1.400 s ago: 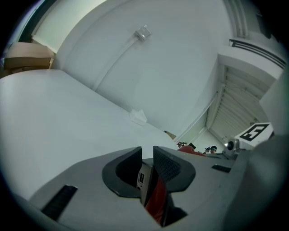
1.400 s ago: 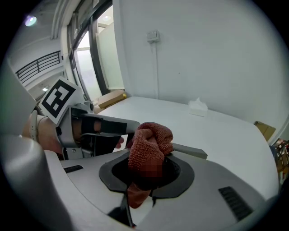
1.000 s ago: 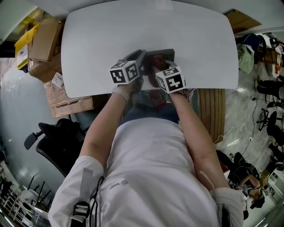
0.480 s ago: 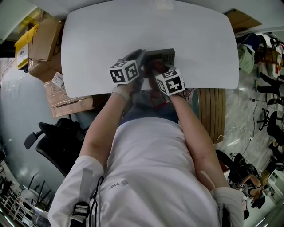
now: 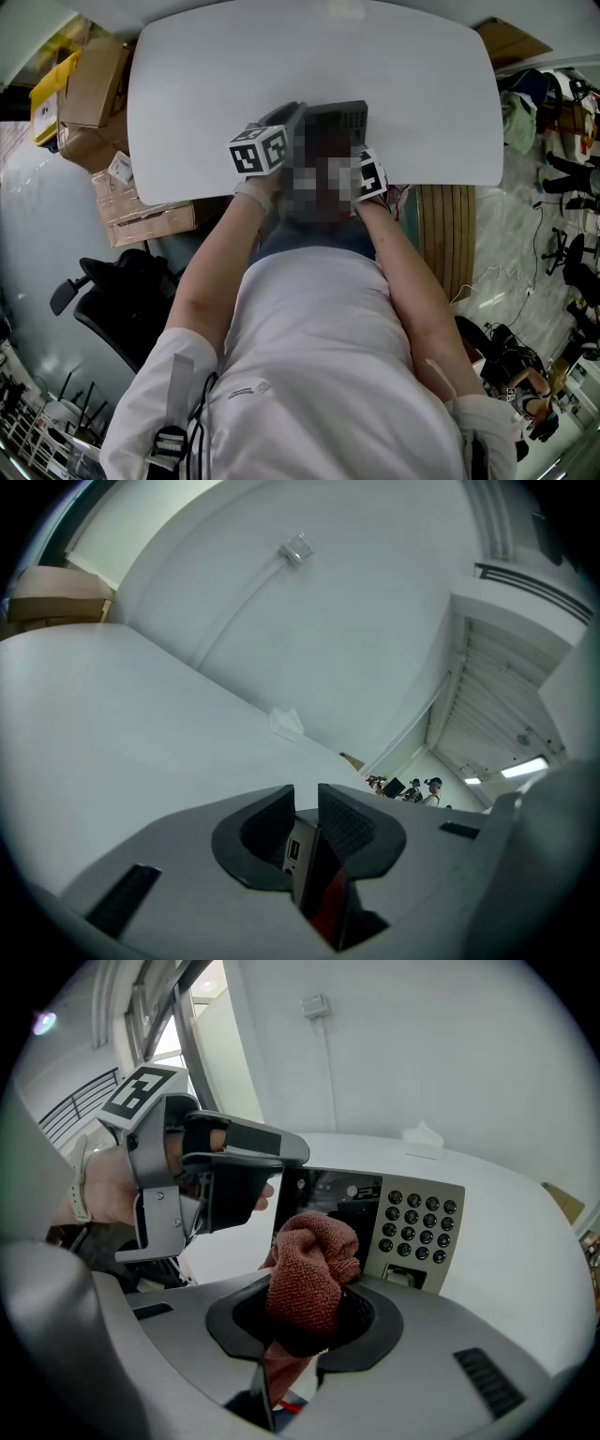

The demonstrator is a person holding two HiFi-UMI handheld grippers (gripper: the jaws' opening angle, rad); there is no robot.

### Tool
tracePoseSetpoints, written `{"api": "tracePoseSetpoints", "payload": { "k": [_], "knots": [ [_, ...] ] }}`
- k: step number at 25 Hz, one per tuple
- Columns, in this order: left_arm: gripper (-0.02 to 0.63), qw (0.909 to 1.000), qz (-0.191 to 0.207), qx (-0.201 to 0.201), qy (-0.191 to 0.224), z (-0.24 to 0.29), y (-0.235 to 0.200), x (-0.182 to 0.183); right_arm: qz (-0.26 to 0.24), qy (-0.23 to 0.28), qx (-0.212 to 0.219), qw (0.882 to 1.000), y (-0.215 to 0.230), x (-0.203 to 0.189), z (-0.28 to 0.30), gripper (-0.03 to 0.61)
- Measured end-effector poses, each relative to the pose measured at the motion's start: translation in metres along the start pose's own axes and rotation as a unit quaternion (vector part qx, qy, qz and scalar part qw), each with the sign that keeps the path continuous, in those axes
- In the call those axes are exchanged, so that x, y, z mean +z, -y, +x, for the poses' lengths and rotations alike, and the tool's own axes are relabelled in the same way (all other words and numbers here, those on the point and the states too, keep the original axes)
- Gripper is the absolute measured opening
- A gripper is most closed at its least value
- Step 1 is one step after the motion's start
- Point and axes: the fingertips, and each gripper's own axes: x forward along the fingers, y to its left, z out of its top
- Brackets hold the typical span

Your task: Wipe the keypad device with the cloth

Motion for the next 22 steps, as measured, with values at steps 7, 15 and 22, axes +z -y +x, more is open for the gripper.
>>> {"api": "tracePoseSetpoints", "payload": {
  "k": [7,15,22],
  "knots": [
    [0.086,1.0000,0.002,0.000,-0.002,0.000,0.002,0.001,0.000,-0.012,0.004,1.000,-0.002,-0.012,0.002,0.100],
    [0.086,1.0000,0.001,-0.002,0.000,0.000,0.001,0.001,0.002,-0.023,0.007,1.000,-0.004,-0.022,0.006,0.098],
    [0.086,1.0000,0.002,-0.004,0.002,0.000,0.003,0.002,0.004,-0.033,0.008,0.999,-0.005,-0.030,0.007,0.098]
  ]
}}
